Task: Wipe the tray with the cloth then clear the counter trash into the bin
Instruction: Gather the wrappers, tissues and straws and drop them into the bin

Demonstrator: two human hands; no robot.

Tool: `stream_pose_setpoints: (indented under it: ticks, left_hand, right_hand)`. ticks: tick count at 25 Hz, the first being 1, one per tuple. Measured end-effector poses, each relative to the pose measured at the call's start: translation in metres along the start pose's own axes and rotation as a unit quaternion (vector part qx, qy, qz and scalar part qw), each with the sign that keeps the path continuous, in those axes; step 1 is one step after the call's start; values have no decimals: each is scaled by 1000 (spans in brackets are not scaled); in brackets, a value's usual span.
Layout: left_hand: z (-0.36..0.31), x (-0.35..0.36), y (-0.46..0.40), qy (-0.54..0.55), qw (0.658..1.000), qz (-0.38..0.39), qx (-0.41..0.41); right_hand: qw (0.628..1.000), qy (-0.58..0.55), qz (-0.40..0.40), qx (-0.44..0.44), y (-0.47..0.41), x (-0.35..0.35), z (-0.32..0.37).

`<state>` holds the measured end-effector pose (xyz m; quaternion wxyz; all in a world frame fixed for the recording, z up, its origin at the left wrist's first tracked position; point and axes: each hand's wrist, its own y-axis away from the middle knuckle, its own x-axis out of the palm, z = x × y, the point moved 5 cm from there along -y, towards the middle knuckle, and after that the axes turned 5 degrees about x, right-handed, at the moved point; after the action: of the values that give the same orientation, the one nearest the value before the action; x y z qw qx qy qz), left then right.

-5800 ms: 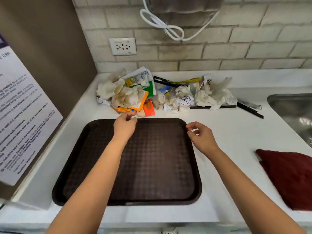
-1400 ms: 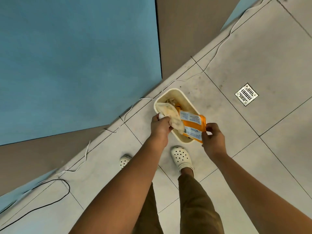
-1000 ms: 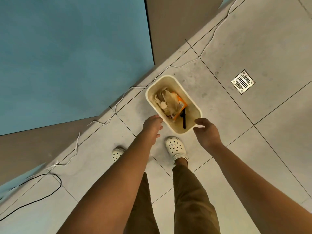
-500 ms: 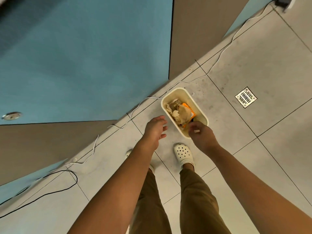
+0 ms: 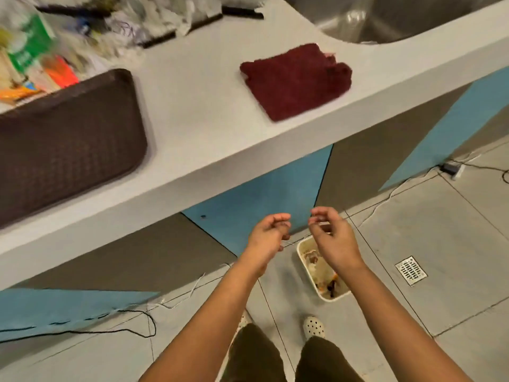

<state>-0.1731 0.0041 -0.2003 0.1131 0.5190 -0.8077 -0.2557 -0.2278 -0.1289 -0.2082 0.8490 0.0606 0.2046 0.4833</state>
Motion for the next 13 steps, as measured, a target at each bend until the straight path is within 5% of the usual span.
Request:
stream_pose_setpoints:
  ticks: [6, 13]
  left_hand:
    - [-116, -97, 51, 12, 988, -40, 150]
    - [-159, -221, 78, 73, 969, -135, 195]
  right_hand:
    - [992, 0, 32, -126, 11, 36, 148]
    - [983, 23, 83, -159, 11, 118, 245]
